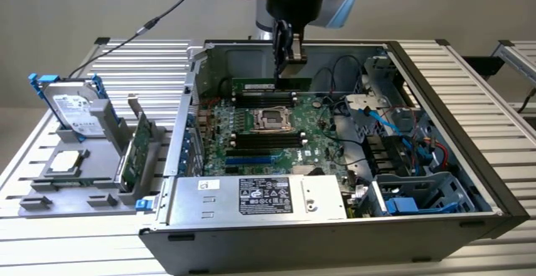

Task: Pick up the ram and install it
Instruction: 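Insert the ram into the slot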

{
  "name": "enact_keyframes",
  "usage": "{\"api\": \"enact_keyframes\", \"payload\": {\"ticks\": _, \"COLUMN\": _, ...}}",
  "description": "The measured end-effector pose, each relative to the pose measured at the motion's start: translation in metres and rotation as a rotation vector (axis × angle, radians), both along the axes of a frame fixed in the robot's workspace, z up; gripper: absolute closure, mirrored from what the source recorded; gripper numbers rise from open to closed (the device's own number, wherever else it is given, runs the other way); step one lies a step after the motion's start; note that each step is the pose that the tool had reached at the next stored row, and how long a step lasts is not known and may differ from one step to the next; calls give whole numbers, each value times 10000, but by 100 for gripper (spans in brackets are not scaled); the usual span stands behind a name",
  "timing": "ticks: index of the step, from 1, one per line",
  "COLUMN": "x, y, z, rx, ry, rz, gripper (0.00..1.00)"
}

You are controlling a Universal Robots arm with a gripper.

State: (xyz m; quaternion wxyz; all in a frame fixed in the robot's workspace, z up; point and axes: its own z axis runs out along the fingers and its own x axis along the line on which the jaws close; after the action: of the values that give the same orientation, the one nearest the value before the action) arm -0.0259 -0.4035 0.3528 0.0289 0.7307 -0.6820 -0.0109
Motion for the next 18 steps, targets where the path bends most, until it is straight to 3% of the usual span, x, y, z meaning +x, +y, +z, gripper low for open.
{"api": "enact_keyframes", "payload": {"ticks": 8, "x": 2, "y": -32, "z": -145, "rx": 3, "ry": -1, "rz": -298, "gripper": 86}}
{"api": "enact_keyframes", "payload": {"ticks": 18, "x": 3, "y": -38, "z": -328, "rx": 3, "ry": 0, "rz": -345, "gripper": 86}}
